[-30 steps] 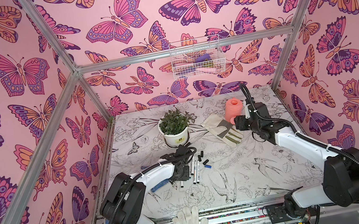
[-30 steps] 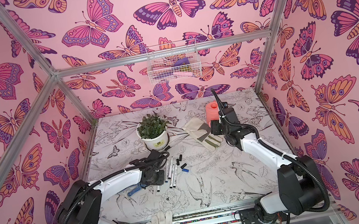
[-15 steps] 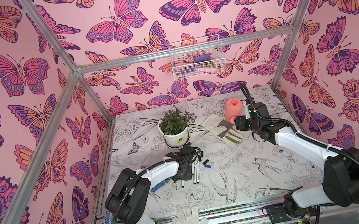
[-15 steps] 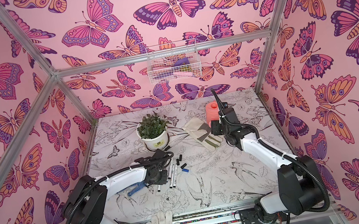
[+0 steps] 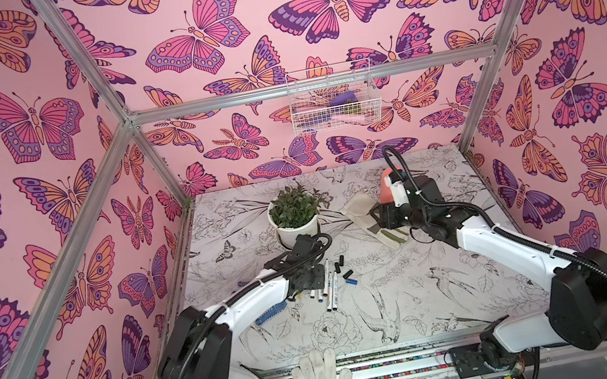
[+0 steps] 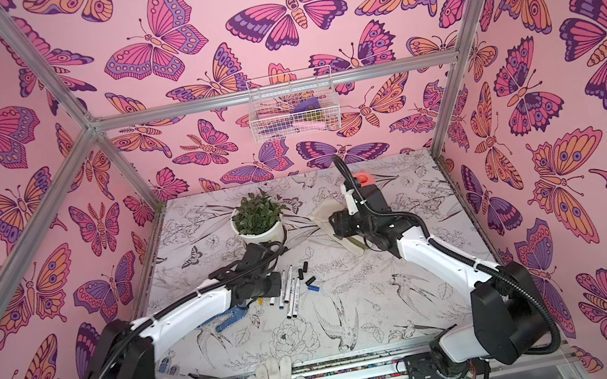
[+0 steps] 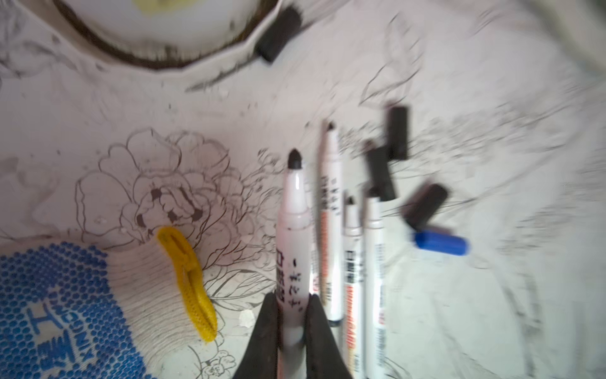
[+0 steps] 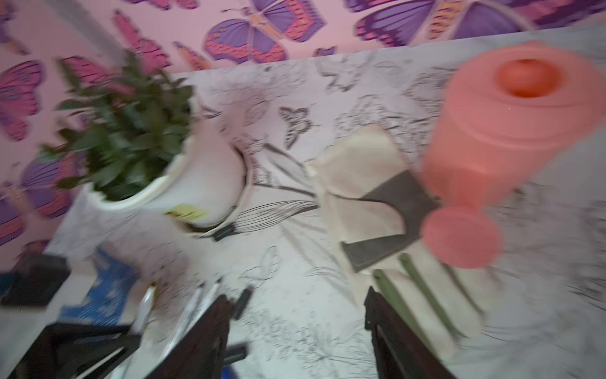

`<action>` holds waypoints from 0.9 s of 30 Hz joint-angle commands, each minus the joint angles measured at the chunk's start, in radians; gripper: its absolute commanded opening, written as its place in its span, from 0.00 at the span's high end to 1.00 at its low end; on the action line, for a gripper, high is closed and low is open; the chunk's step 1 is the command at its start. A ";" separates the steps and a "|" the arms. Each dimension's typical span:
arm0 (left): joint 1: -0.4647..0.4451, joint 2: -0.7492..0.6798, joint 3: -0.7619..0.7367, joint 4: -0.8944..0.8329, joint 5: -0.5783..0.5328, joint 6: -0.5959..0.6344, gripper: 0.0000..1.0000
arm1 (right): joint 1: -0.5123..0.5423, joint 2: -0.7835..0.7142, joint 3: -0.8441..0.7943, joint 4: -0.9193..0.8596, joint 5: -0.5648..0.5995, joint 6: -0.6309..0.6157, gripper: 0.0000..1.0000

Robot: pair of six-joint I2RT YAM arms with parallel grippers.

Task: Insert the pens into the pen caps

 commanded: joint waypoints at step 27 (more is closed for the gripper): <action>-0.040 -0.119 -0.141 0.628 0.198 -0.015 1.00 | 0.167 0.232 0.228 0.038 -0.303 0.064 0.80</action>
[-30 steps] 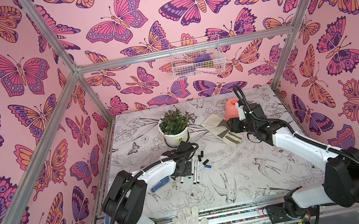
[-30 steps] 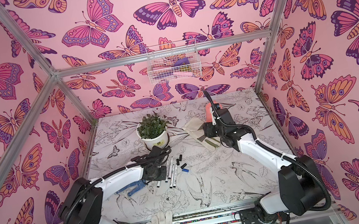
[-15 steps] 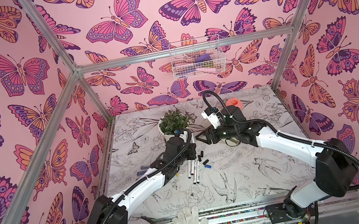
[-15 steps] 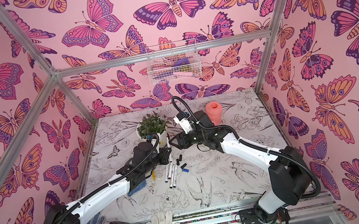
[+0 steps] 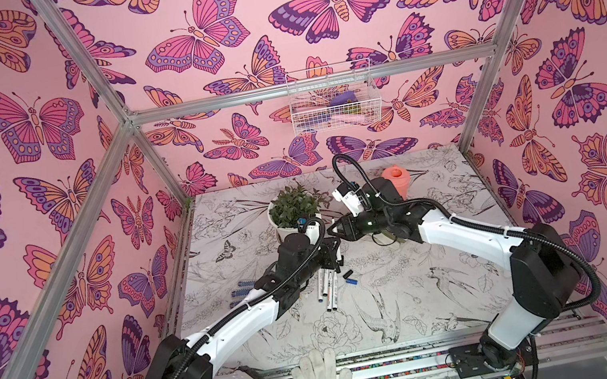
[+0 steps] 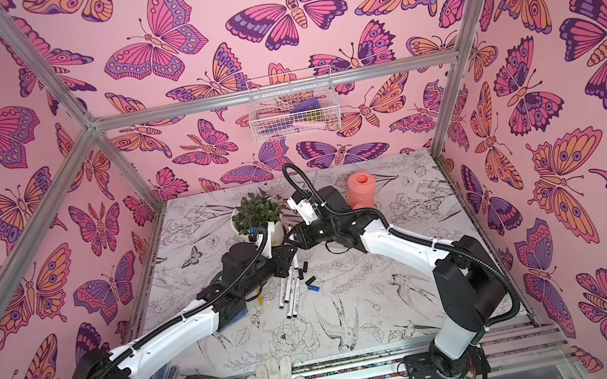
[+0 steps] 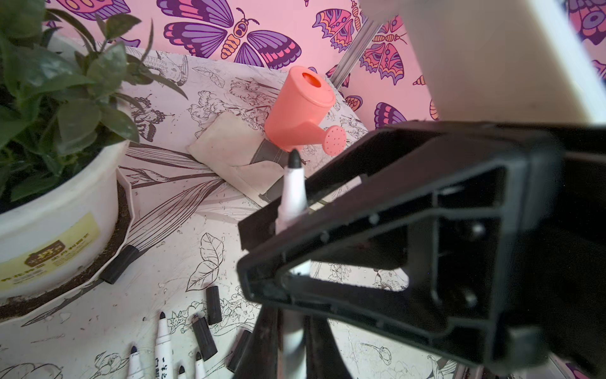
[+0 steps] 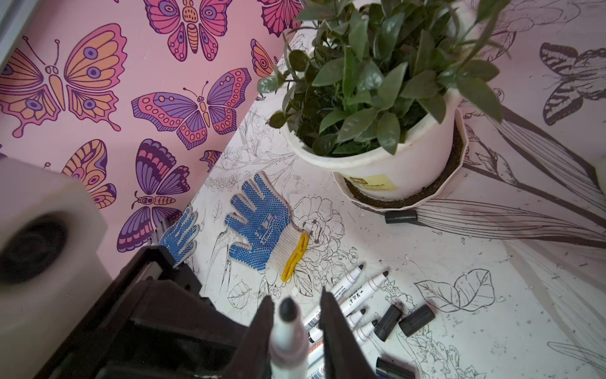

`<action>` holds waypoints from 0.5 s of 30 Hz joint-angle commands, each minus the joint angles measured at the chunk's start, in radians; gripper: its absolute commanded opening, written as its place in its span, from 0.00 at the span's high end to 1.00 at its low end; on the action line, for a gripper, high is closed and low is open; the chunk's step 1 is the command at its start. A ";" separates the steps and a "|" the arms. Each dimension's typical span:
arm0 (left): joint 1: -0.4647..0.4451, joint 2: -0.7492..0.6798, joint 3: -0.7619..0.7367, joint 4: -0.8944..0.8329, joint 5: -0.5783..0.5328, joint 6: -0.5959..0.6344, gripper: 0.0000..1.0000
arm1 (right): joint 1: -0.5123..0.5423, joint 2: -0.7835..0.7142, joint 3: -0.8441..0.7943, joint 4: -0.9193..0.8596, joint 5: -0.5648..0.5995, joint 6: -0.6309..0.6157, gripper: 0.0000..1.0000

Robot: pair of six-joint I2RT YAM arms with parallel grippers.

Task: Insert the pens into the pen caps

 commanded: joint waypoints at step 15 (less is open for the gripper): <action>0.006 -0.006 0.016 0.018 0.041 0.038 0.76 | -0.016 -0.023 0.023 0.025 -0.053 0.053 0.97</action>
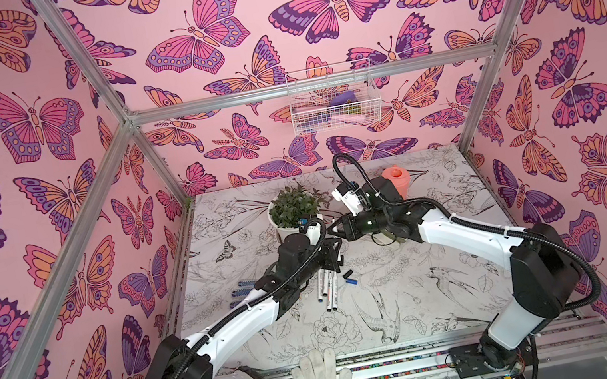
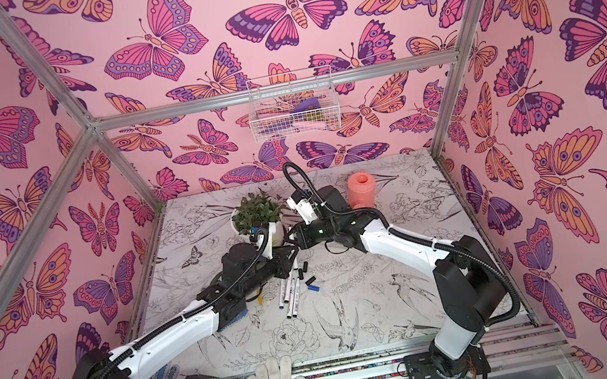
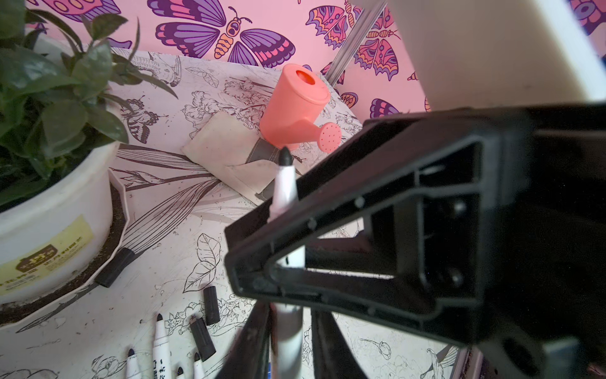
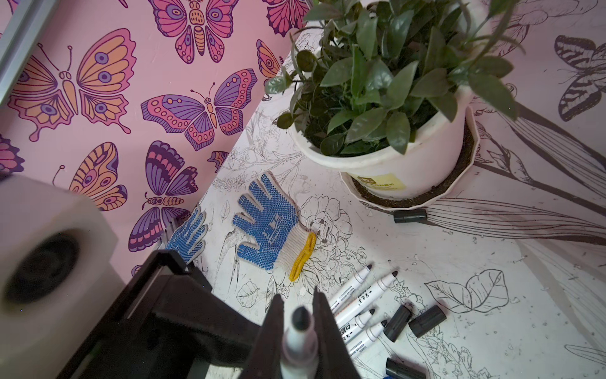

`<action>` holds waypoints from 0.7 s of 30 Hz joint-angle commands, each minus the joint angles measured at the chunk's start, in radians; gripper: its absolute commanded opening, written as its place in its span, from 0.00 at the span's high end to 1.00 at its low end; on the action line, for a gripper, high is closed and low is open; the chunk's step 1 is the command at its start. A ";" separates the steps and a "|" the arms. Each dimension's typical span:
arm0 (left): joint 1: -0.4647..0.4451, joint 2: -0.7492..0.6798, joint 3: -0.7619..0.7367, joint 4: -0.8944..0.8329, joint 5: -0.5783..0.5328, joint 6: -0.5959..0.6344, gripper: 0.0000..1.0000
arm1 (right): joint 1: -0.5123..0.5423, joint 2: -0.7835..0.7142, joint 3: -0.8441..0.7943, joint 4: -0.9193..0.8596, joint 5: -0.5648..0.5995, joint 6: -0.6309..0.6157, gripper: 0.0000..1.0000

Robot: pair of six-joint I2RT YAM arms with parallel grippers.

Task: Insert the pens into the pen caps

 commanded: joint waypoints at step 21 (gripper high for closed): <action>0.012 0.079 0.092 0.051 0.063 0.024 0.74 | -0.025 -0.050 -0.015 0.039 -0.068 0.047 0.98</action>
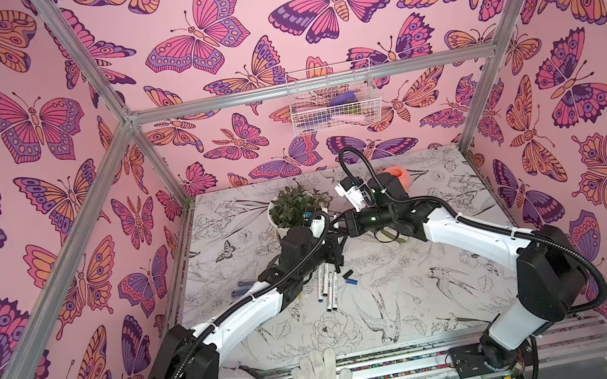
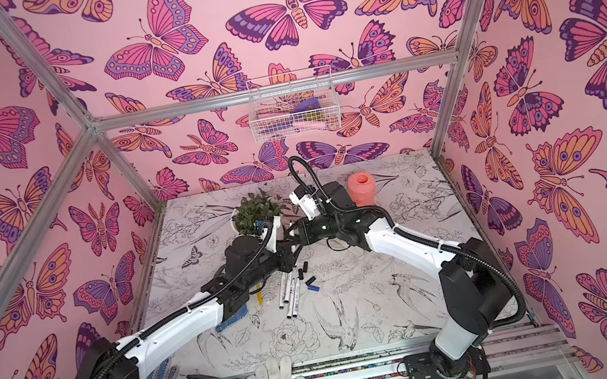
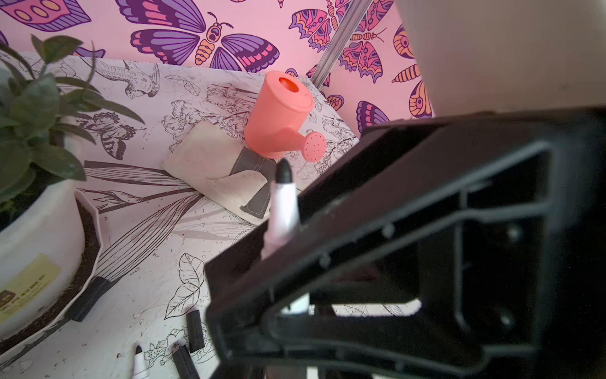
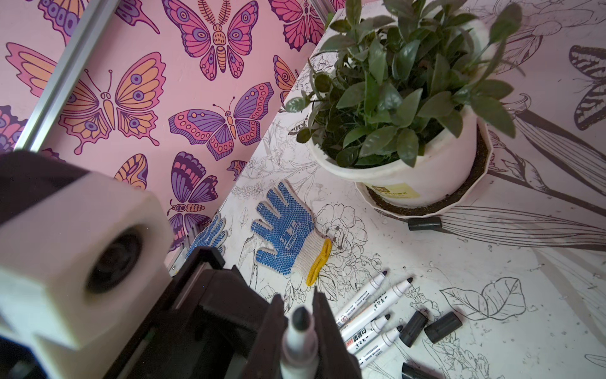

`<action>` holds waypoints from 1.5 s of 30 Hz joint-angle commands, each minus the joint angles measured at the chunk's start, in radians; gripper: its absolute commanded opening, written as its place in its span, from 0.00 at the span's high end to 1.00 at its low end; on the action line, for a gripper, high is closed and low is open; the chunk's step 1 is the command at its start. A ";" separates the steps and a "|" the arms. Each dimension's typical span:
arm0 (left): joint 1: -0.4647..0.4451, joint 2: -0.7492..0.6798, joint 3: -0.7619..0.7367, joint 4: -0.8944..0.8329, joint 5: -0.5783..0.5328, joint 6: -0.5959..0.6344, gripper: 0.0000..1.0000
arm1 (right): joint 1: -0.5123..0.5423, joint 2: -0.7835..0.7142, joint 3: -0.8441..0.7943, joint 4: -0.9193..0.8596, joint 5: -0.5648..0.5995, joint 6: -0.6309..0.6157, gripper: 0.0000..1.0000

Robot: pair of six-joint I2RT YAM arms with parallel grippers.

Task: Insert the pens into the pen caps

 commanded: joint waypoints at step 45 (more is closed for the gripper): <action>0.081 -0.241 -0.230 -0.155 -0.414 -0.319 1.00 | 0.078 0.500 0.370 -0.651 0.449 -0.096 0.49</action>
